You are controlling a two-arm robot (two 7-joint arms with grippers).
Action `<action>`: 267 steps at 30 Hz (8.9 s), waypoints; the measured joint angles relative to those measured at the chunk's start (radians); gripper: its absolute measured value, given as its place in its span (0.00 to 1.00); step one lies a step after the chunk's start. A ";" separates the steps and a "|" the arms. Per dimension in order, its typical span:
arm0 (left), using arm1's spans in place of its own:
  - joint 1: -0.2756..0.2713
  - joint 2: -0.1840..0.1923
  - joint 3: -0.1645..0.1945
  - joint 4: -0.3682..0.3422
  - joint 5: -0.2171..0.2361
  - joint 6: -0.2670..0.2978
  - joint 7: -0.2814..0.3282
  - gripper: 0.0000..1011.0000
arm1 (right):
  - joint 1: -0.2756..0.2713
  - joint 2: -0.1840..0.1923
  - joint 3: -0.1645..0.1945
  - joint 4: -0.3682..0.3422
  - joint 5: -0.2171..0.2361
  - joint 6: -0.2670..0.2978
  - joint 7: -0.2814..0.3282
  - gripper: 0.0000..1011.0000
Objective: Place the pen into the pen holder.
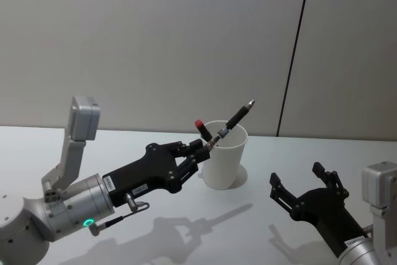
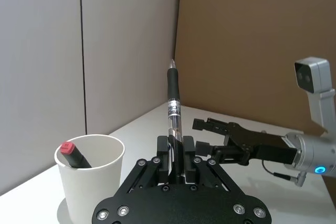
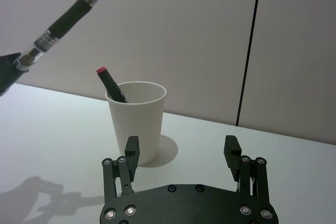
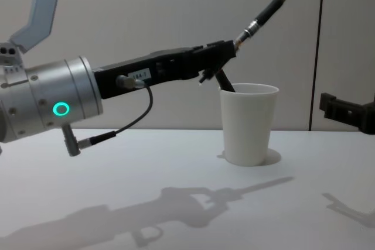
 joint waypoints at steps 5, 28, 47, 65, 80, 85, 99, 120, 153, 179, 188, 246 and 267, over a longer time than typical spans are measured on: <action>-0.021 -0.002 0.023 0.020 0.025 -0.016 0.000 0.17 | 0.000 0.000 0.000 0.000 0.000 0.000 0.000 0.99; -0.072 -0.013 0.080 0.074 0.064 -0.074 -0.014 0.17 | 0.000 0.000 0.000 0.000 0.000 0.000 0.000 0.99; -0.097 -0.018 0.103 0.099 0.047 -0.088 -0.049 0.17 | -0.001 0.001 0.003 -0.001 0.006 0.002 0.008 0.99; -0.102 -0.019 0.109 0.105 0.043 -0.091 -0.056 0.17 | -0.029 0.049 0.066 -0.032 0.210 0.062 0.199 0.99; -0.104 -0.019 0.110 0.106 0.042 -0.091 -0.058 0.17 | -0.036 0.069 0.120 -0.043 0.466 0.172 0.361 0.99; -0.104 -0.019 0.110 0.106 0.042 -0.091 -0.058 0.17 | -0.029 0.064 0.131 -0.038 0.538 0.209 0.391 0.99; -0.104 -0.019 0.110 0.106 0.042 -0.091 -0.058 0.17 | 0.017 0.008 0.150 -0.006 0.743 0.307 0.423 0.99; -0.104 -0.019 0.110 0.106 0.042 -0.091 -0.058 0.17 | 0.114 -0.074 0.116 0.044 0.848 0.337 0.378 0.99; -0.104 -0.019 0.110 0.106 0.042 -0.091 -0.058 0.17 | 0.145 -0.098 0.062 0.045 0.814 0.277 0.283 0.94; -0.104 -0.019 0.110 0.106 0.042 -0.091 -0.058 0.17 | 0.148 -0.099 0.053 0.043 0.807 0.269 0.270 0.19; -0.104 -0.019 0.110 0.106 0.042 -0.091 -0.058 0.17 | 0.148 -0.099 0.053 0.043 0.807 0.268 0.269 0.13; -0.104 -0.019 0.110 0.106 0.042 -0.091 -0.058 0.99 | 0.230 -0.060 0.057 0.106 0.675 0.108 0.255 0.13; -0.104 -0.019 0.110 0.106 0.042 -0.091 -0.058 0.99 | 0.349 -0.046 0.000 0.213 0.539 -0.004 0.247 0.13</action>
